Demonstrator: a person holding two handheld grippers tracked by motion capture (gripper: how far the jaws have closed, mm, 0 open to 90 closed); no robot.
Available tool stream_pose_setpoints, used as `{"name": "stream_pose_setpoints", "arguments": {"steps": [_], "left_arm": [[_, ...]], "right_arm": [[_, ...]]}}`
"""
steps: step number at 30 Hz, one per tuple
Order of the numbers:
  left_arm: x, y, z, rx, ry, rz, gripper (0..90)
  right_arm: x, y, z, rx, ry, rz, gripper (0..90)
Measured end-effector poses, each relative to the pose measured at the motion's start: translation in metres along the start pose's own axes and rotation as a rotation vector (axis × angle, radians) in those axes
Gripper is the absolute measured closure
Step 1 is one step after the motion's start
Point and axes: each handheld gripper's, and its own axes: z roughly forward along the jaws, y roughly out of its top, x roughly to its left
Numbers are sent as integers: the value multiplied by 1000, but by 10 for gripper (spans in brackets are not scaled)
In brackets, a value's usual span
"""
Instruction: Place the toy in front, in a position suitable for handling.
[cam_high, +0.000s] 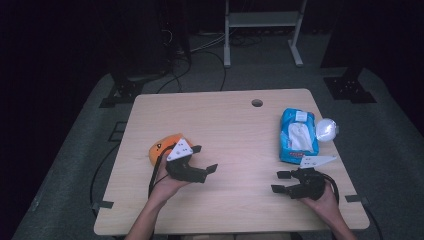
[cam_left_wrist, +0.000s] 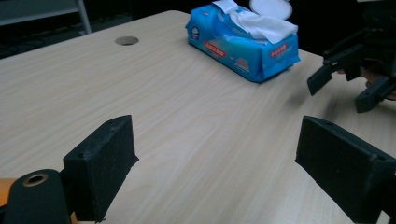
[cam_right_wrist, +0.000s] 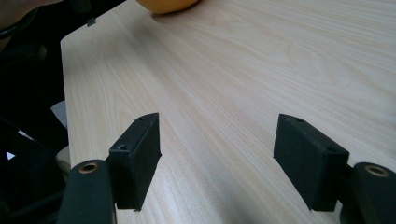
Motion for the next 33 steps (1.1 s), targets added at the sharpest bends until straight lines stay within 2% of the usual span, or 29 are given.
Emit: {"name": "stream_pose_setpoints", "arguments": {"steps": [9, 15, 19, 20, 21, 26, 31, 33], "left_arm": [[33, 9, -29, -11, 105, -1, 110], [58, 9, -45, -1, 170, -22, 110], [74, 2, -50, -11, 211, -65, 111], [74, 2, -50, -11, 211, -65, 112], [81, -4, -51, -8, 219, -87, 117], [94, -18, -52, 11, 234, -151, 147], [101, -26, -51, 21, 210, -185, 257], [100, -29, -49, 39, 208, -189, 299]], "right_arm": [[0, 0, 1, 0, -3, 5, 305], [1, 0, 2, 0, -4, 4, 305], [1, 0, 2, 0, -3, 11, 305], [1, 0, 2, 2, -4, 12, 305], [1, 0, 3, 5, -6, 11, 305], [2, 0, 4, 7, -5, 5, 305], [3, 1, 5, 18, -4, -1, 305], [4, 1, 5, 16, -3, -2, 306]]}}
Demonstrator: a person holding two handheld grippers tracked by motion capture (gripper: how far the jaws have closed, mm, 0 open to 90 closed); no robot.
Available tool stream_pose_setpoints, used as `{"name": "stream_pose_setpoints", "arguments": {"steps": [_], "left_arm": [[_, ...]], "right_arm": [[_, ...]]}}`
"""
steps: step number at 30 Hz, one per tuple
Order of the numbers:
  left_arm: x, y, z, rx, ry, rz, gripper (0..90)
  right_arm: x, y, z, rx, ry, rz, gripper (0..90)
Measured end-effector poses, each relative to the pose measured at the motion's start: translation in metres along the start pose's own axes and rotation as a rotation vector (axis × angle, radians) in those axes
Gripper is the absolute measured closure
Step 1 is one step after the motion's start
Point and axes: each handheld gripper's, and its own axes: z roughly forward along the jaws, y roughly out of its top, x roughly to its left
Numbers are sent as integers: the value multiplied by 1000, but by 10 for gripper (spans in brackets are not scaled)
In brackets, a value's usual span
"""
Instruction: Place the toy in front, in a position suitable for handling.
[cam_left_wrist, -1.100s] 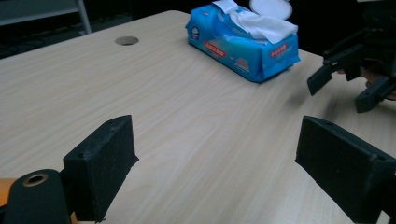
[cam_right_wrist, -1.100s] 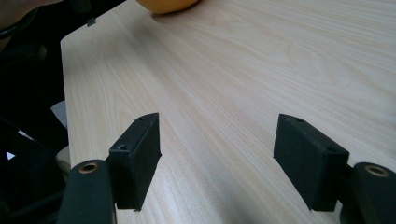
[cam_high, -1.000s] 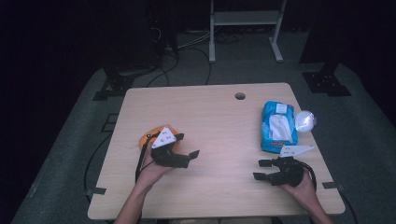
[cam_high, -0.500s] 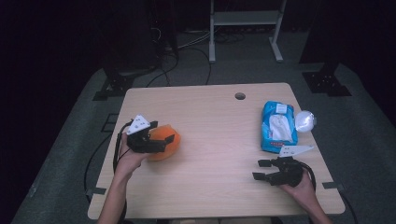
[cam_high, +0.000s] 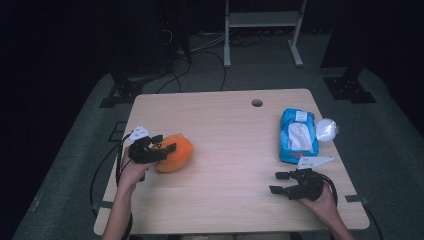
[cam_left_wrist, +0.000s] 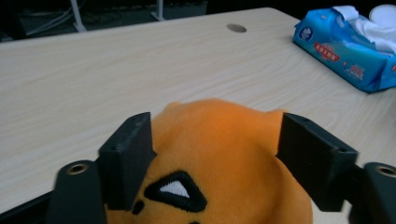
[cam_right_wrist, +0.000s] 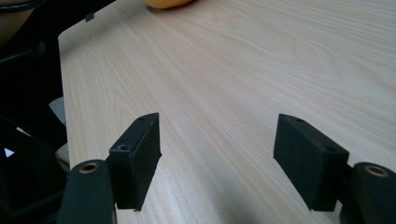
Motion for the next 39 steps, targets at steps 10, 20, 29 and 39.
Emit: {"name": "stream_pose_setpoints", "arguments": {"steps": [10, 20, 29, 39], "left_arm": [[-6, -8, 6, 57, 21, 27, 490], [-11, -4, 4, 62, 73, 54, 662], [-18, 4, -2, 39, 96, 93, 744], [-46, 28, -11, -20, 30, 168, 755]], "right_arm": [[2, 1, 0, 3, 1, -10, 306], [4, 1, 0, 3, 2, -21, 307], [4, 2, 0, 4, 3, -22, 307], [4, 2, 0, 4, 2, -21, 307]]}}
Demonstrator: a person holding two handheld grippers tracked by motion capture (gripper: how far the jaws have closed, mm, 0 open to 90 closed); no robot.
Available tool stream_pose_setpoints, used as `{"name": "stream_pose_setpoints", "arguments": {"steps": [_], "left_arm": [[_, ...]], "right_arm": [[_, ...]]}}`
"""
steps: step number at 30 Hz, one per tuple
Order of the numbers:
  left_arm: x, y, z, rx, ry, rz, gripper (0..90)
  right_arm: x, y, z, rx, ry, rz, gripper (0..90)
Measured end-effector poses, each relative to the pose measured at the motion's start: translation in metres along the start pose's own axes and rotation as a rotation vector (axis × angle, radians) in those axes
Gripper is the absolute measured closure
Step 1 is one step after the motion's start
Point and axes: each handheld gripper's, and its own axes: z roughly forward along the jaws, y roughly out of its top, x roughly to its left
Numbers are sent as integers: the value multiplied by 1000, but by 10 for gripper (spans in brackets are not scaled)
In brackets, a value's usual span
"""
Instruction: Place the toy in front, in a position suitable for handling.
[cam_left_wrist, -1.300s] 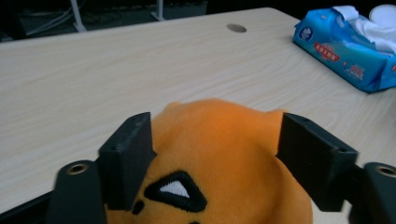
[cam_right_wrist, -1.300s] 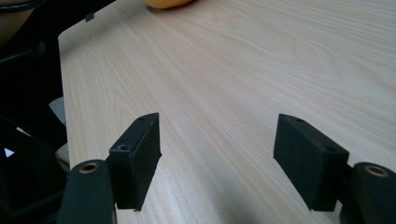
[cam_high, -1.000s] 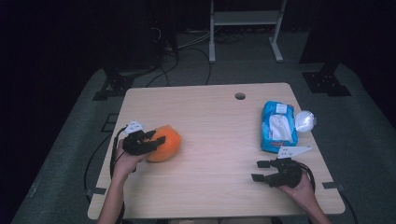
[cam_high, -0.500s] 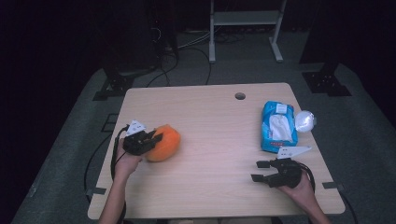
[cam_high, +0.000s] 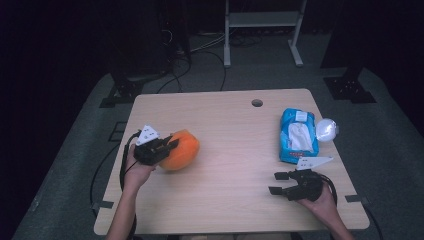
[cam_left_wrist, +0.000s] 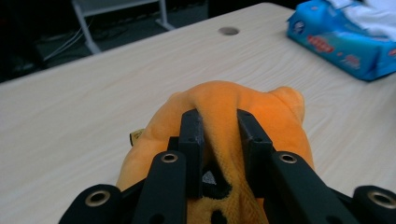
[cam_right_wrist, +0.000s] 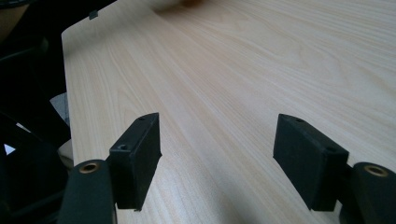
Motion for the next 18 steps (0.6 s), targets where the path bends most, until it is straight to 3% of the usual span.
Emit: {"name": "stream_pose_setpoints", "arguments": {"steps": [8, 13, 18], "left_arm": [[-30, 36, -1, -92, -111, 63, 754], [-48, 47, 7, -94, -165, 105, 752], [-59, 49, 15, -99, -213, 114, 750]], "right_arm": [[-2, 0, -4, -18, -3, 4, 307], [-4, 0, -7, -30, -5, 7, 307], [-5, 1, -10, -38, -10, 7, 307]]}}
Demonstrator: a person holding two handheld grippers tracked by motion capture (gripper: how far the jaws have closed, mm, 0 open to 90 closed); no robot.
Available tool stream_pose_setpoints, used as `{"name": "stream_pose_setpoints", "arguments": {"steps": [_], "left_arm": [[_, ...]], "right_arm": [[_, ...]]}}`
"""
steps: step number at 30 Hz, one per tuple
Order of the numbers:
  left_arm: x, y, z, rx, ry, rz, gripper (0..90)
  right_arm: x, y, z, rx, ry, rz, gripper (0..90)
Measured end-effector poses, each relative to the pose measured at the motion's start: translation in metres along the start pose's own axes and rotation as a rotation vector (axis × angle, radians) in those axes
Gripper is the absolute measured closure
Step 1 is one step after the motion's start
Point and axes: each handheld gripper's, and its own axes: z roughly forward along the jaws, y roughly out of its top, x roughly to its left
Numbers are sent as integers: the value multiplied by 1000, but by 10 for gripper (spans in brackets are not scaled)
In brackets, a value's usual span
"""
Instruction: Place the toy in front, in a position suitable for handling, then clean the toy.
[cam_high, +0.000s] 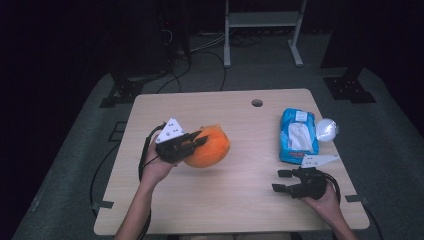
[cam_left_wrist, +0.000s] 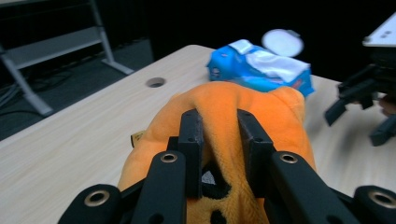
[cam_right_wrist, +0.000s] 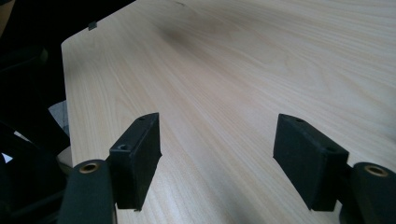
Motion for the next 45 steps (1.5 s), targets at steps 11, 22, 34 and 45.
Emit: {"name": "stream_pose_setpoints", "arguments": {"steps": [11, 22, 34, 45], "left_arm": [[-29, -5, 32, 30, -153, 31, 744], [-45, -14, 51, 68, -219, 81, 734], [-50, -32, 62, 97, -245, 91, 722], [-48, -52, 69, 95, -262, 81, 669]], "right_arm": [[-5, 0, -9, -23, -16, 7, 307], [-6, -1, -12, -27, -20, 8, 307], [-7, 0, -10, -21, -17, 16, 307], [-5, -1, -10, -13, -15, 9, 307]]}}
